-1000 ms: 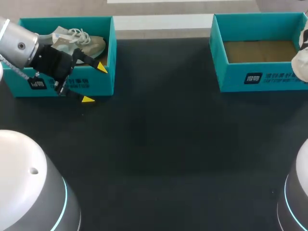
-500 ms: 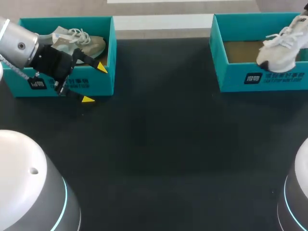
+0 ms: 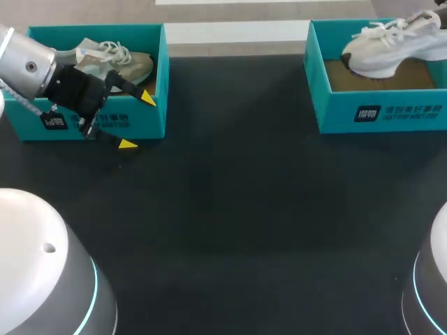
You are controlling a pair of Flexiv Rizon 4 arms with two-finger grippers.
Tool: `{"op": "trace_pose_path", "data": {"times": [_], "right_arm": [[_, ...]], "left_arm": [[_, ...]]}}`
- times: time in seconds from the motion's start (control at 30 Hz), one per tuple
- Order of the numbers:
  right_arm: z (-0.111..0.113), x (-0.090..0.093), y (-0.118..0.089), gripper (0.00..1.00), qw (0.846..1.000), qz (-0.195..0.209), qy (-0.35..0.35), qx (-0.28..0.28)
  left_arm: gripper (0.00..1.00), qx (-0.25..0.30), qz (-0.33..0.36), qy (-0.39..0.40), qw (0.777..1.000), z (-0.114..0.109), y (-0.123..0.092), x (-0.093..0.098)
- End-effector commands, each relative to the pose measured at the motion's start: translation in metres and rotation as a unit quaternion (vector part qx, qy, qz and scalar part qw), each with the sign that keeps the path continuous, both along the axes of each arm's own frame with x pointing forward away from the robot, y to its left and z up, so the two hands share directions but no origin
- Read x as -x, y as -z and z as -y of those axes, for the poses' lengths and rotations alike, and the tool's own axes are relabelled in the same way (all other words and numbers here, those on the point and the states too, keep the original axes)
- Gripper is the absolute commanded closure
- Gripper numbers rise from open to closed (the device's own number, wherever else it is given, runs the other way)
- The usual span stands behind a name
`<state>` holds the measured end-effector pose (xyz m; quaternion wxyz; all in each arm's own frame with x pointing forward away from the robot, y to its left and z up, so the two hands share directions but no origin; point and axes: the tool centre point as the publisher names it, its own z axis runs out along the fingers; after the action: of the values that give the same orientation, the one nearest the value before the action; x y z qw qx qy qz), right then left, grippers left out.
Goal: Take the shoe out of the shoebox, open the shoe tongue, remove and reinsert the insole, then place the shoe into the shoebox
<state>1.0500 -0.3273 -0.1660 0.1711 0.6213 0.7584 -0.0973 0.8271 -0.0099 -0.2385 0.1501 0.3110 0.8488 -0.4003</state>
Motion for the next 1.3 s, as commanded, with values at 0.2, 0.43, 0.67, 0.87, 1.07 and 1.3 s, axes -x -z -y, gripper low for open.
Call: {"op": "trace_pose_path", "data": {"times": [0.2, 0.43, 0.67, 0.87, 1.07, 1.3], "right_arm": [[0.000, -0.002, -0.002, 1.00, 1.000, 0.003, 0.012, -0.002], [0.001, -0.002, 0.010, 1.00, 0.999, -0.002, 0.039, -0.007], [0.008, -0.007, 0.022, 1.00, 0.995, -0.013, 0.098, -0.010], [0.016, -0.015, 0.040, 1.00, 0.991, 0.012, 0.131, -0.003], [0.027, -0.015, 0.062, 1.00, 0.989, 0.033, 0.142, 0.031], [0.033, -0.008, 0.089, 1.00, 0.988, 0.030, 0.151, 0.023]], "left_arm": [[0.00, -0.002, 0.000, 0.000, 1.000, 0.000, 0.000, 0.001], [0.00, -0.002, 0.000, 0.000, 1.000, 0.000, 0.000, 0.001], [0.00, -0.002, 0.000, 0.000, 1.000, 0.000, 0.000, 0.001], [0.00, -0.002, 0.000, 0.000, 1.000, 0.000, 0.000, 0.001], [0.00, -0.002, 0.000, 0.000, 1.000, 0.000, 0.000, 0.001], [0.00, -0.002, 0.000, 0.000, 1.000, 0.000, 0.000, 0.001]]}}
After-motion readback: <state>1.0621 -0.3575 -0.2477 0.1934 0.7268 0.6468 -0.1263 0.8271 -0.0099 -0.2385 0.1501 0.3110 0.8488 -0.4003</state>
